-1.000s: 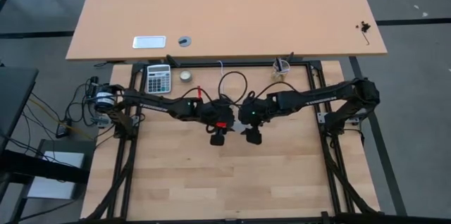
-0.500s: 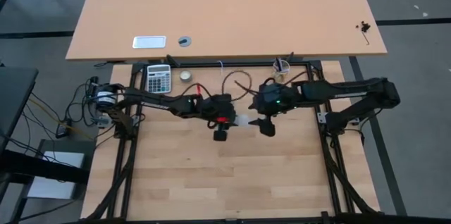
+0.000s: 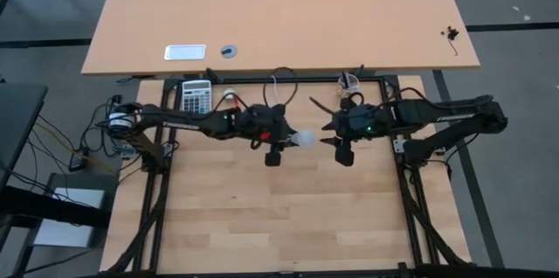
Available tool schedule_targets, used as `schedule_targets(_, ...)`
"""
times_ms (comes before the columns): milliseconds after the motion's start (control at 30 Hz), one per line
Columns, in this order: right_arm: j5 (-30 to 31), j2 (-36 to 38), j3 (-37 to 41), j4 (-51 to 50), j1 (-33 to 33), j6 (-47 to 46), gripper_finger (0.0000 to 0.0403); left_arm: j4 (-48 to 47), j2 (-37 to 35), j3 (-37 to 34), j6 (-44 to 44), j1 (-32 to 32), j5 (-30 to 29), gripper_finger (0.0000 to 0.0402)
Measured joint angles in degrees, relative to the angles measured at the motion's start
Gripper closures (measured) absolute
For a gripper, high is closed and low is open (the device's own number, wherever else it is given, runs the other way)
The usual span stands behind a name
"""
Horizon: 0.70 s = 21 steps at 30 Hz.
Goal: Screw lightbulb
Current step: Insert the lightbulb into the lamp
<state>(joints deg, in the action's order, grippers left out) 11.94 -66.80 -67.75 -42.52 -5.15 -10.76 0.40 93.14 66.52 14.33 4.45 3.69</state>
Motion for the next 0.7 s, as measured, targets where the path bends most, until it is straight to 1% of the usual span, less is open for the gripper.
schedule_targets(67, 0.9, -0.1, 0.5, 0.8, -0.7, 0.2, 0.0265, 1.6, -0.5, 0.0, -0.7, 0.8, 3.1, 0.0271)
schedule_targets(167, 2.6, -0.6, 1.9, 1.3, -1.7, 0.9, 0.0333, 5.6, -0.5, -1.1, -2.8, 2.3, 9.2, 0.0271)
schedule_targets(233, 4.1, -0.6, 3.5, 2.8, -2.3, 1.6, 0.0375, 9.8, -0.5, -2.7, -4.4, 3.4, 13.0, 0.0271)
schedule_targets(267, 5.0, -0.6, 4.1, 3.4, -2.5, 1.9, 0.0388, 12.3, -0.5, -3.8, -5.6, 3.8, 14.5, 0.0271)
schedule_targets(300, 5.9, -0.6, 4.8, 4.0, -2.9, 2.1, 0.0393, 14.7, -0.5, -4.9, -6.6, 4.3, 15.9, 0.0271)
schedule_targets(367, 7.7, -0.6, 6.3, 5.3, -3.3, 1.7, 0.0388, 20.4, -0.5, -7.5, -9.3, 5.0, 18.0, 0.0271)
schedule_targets(433, 8.6, -0.6, 8.8, 9.9, -3.4, 1.8, 0.0385, 27.5, -0.5, -10.7, -12.0, 5.6, 19.9, 0.0271)
schedule_targets(533, 8.6, -0.6, 13.6, 19.5, -3.5, 3.0, 0.0394, 40.0, -0.5, -15.9, -15.2, 6.0, 21.1, 0.0271)
schedule_targets(633, 9.1, -0.6, 18.5, 33.0, -3.4, 3.6, 0.0396, 50.4, -0.5, -21.2, -18.1, 6.5, 20.8, 0.0271)
schedule_targets(700, 9.4, -0.6, 21.4, 42.8, -3.4, 4.5, 0.0392, 55.6, -0.5, -24.3, -19.9, 7.0, 19.5, 0.0271)
